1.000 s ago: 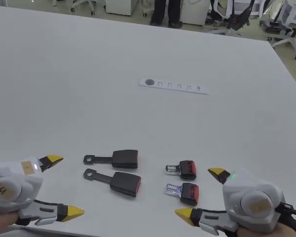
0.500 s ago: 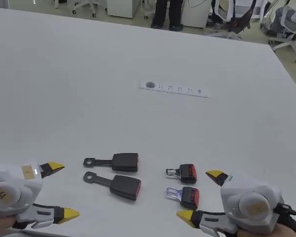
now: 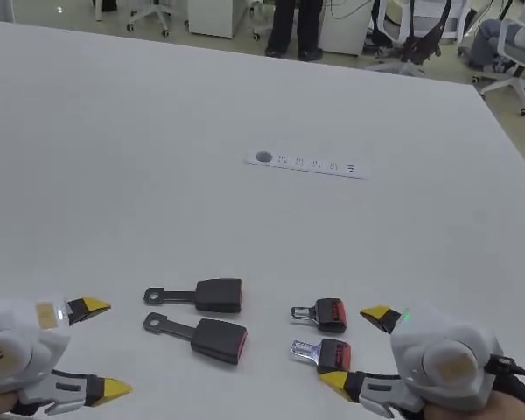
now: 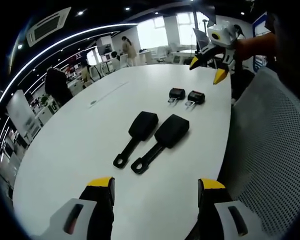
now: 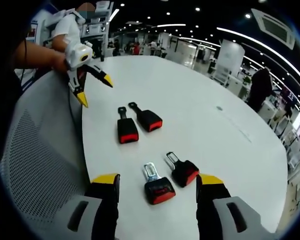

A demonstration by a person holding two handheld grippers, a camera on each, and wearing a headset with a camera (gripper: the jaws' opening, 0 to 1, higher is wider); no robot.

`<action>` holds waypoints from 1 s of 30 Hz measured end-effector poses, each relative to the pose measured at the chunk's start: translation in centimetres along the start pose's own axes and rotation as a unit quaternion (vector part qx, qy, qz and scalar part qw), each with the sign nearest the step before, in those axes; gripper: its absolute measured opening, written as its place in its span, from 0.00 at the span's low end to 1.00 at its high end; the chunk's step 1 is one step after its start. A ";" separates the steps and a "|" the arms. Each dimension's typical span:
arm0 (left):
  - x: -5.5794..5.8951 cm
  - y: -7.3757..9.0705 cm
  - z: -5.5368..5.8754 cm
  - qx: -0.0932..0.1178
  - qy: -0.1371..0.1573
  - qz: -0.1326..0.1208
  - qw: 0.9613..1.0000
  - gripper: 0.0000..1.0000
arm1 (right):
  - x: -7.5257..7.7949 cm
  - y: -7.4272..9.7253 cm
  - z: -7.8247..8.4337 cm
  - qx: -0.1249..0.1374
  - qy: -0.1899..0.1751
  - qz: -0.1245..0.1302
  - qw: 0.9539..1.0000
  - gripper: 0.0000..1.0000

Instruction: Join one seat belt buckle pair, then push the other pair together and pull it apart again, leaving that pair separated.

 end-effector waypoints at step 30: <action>1.2 -6.9 -4.6 -0.015 -0.126 0.100 0.987 0.51 | 1.8 -2.4 1.5 -0.083 0.052 -0.065 0.993 0.42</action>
Point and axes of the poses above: the centre of the closed fingertips' face, and the gripper's own axes: y roughly backward along the fingers, x roughly to its right, z roughly out of its underside, the point moved 9 cm from there along y, roughly backward along the fingers, and after that the axes turned 15 degrees about -z, right-handed, at the moved point
